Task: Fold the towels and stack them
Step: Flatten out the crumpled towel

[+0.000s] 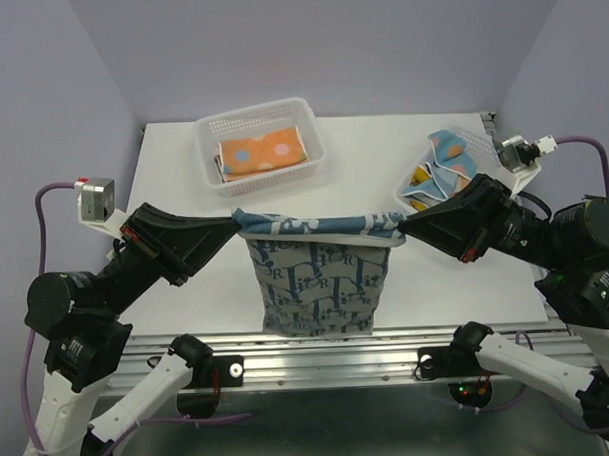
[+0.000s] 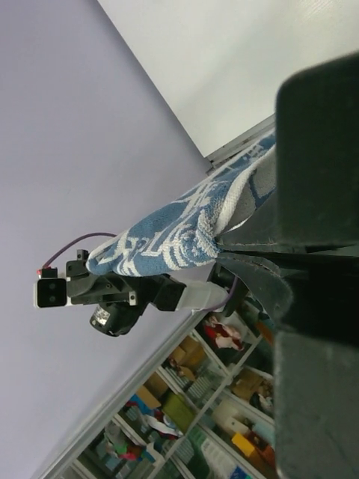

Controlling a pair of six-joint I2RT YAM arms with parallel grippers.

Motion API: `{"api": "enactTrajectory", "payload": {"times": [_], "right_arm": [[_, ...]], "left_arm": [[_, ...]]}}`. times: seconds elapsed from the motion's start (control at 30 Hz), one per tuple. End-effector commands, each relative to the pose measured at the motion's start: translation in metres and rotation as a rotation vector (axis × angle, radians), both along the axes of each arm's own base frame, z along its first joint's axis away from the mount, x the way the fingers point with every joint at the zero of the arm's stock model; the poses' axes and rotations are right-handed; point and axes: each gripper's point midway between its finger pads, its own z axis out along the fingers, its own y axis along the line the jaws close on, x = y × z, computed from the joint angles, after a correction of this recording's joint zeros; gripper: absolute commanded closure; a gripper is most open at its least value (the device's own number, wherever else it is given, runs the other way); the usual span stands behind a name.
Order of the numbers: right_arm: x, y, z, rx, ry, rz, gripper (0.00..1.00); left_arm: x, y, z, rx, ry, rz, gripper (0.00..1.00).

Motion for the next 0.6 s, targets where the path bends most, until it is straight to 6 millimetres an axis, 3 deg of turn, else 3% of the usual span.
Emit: {"api": "enactTrajectory", "payload": {"times": [0.0,0.1,0.13,0.2,0.23,0.3,0.33,0.43,0.5,0.53,0.57], "right_arm": [[0.006,-0.001,-0.004,-0.002,-0.022,-0.035,0.99],[0.045,-0.006,-0.025,-0.047,0.019,-0.218,0.98],[0.07,-0.008,-0.036,-0.063,0.061,-0.328,0.99],[0.102,-0.008,-0.067,-0.13,0.116,-0.446,0.99],[0.13,-0.012,-0.086,-0.168,0.165,-0.564,0.99],[0.156,-0.008,-0.115,-0.227,0.198,-0.648,0.99],[0.178,-0.007,-0.136,-0.276,0.229,-0.724,0.99],[0.216,-0.011,-0.165,-0.343,0.256,-0.875,0.99],[0.251,-0.004,-0.199,-0.445,0.282,-0.951,0.99],[0.255,-0.009,-0.2,-0.443,0.286,-0.963,0.99],[0.264,-0.008,-0.2,-0.446,0.291,-0.967,0.99]], "left_arm": [[0.014,-0.006,-0.006,-0.011,0.006,0.012,1.0],[0.044,-0.014,-0.027,0.023,0.068,0.075,1.0],[0.06,-0.015,-0.035,0.035,0.095,0.126,1.0],[0.083,-0.015,-0.051,0.061,0.138,0.203,1.0],[0.106,-0.012,-0.065,0.081,0.19,0.287,1.0],[0.135,-0.011,-0.083,0.11,0.243,0.382,1.0],[0.162,-0.011,-0.112,0.167,0.332,0.467,1.0],[0.205,-0.006,-0.146,0.241,0.417,0.603,1.0],[0.25,-0.009,-0.178,0.32,0.478,0.689,1.0],[0.252,-0.006,-0.178,0.325,0.476,0.701,1.0],[0.271,-0.008,-0.199,0.369,0.511,0.716,1.0]]}}
